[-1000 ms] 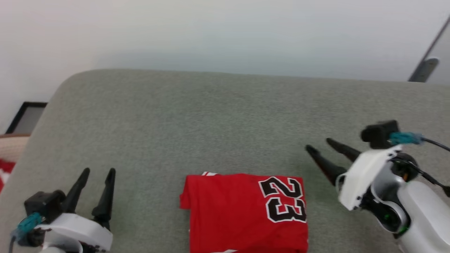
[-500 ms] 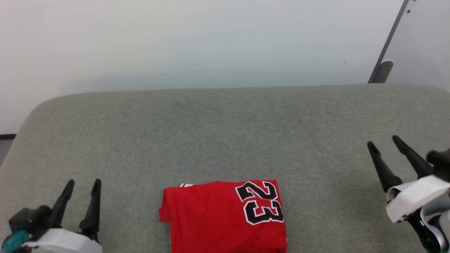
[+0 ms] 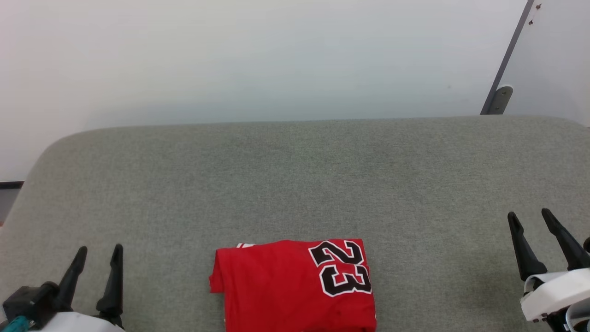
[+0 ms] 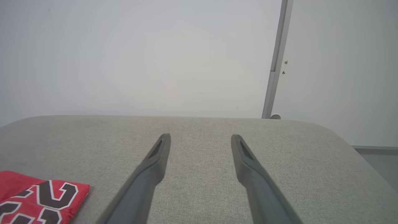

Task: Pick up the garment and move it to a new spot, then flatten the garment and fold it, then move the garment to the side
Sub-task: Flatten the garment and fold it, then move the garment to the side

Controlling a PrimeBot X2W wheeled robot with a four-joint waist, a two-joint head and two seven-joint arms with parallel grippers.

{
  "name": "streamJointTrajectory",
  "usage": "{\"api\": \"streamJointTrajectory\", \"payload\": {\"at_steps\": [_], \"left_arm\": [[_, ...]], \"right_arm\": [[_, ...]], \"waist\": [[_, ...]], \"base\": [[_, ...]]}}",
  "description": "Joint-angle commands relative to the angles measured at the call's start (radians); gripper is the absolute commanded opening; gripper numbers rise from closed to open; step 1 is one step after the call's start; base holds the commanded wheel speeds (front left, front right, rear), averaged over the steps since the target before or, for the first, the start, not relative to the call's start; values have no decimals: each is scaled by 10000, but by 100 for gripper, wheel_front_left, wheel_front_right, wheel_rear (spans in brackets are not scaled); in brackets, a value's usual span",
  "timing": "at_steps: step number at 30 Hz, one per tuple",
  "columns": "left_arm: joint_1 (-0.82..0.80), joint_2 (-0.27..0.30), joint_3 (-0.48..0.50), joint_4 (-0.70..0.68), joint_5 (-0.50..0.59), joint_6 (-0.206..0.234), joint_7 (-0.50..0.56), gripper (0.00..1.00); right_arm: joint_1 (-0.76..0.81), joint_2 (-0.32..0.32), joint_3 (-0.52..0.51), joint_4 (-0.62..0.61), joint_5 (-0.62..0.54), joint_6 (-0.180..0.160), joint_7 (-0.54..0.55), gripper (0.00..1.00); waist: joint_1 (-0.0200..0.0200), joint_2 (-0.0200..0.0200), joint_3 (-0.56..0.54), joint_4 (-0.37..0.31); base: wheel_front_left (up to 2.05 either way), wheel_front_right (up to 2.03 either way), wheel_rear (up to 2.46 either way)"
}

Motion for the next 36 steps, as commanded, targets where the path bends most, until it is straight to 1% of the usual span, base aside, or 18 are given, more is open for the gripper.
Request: {"api": "streamJointTrajectory", "payload": {"at_steps": [1,12,25,32,36], "left_arm": [[110,-12,27,-24,50,-35,-42,100],[181,45,-18,-113,-36,-37,-42,100],[206,78,-67,-166,-68,-38,-42,100],[137,115,-112,-230,-143,-38,-42,100],[121,124,-140,-236,-264,-38,-42,100]], "right_arm": [[137,37,-57,-33,-109,-17,-76,100],[485,303,-409,-156,-424,-17,-119,100],[727,539,-714,-455,-764,-17,162,100],[748,715,-746,-576,-814,-17,415,100],[703,805,-439,-612,-621,-17,746,100]], "waist": [[0,-1,3,8],[0,-1,2,6],[0,-1,11,17],[0,-1,59,226],[0,-1,131,458]], "base": [[0,0,0],[0,0,0],[0,0,0],[0,0,0],[0,0,0]]}}
